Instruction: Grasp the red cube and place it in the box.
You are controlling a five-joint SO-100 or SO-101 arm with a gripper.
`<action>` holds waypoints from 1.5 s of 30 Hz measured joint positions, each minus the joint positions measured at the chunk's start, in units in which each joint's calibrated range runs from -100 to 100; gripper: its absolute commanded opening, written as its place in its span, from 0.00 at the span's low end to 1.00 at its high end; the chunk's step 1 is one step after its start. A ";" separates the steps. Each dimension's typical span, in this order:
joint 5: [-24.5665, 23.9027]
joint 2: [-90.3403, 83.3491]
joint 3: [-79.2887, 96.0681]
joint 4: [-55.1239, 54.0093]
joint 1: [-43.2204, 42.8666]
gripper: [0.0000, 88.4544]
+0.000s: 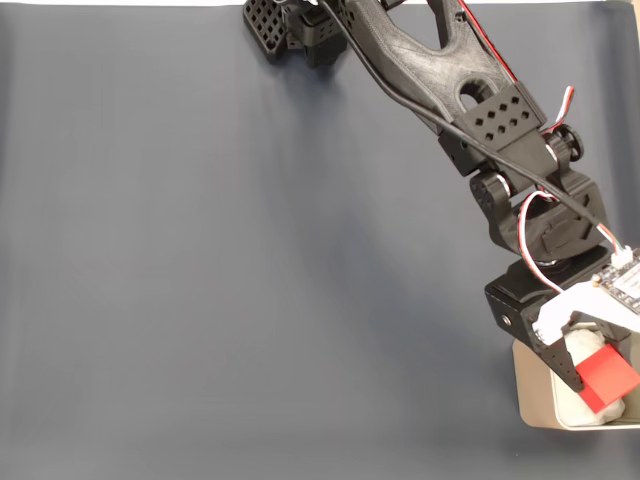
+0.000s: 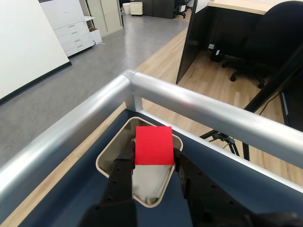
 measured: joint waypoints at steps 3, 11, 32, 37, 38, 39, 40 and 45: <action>0.00 0.09 0.00 0.00 -0.22 0.02; 0.00 0.09 0.00 -1.03 -0.30 0.42; -0.34 0.09 0.00 -4.69 -0.37 0.56; -0.34 0.09 0.00 -5.01 -0.37 0.56; -0.34 0.09 0.00 -5.01 -0.37 0.56; -0.34 0.09 0.00 -5.09 -0.37 0.56; -0.34 0.09 0.00 -5.25 -0.37 0.56; -0.34 0.09 0.00 -5.97 -0.37 0.56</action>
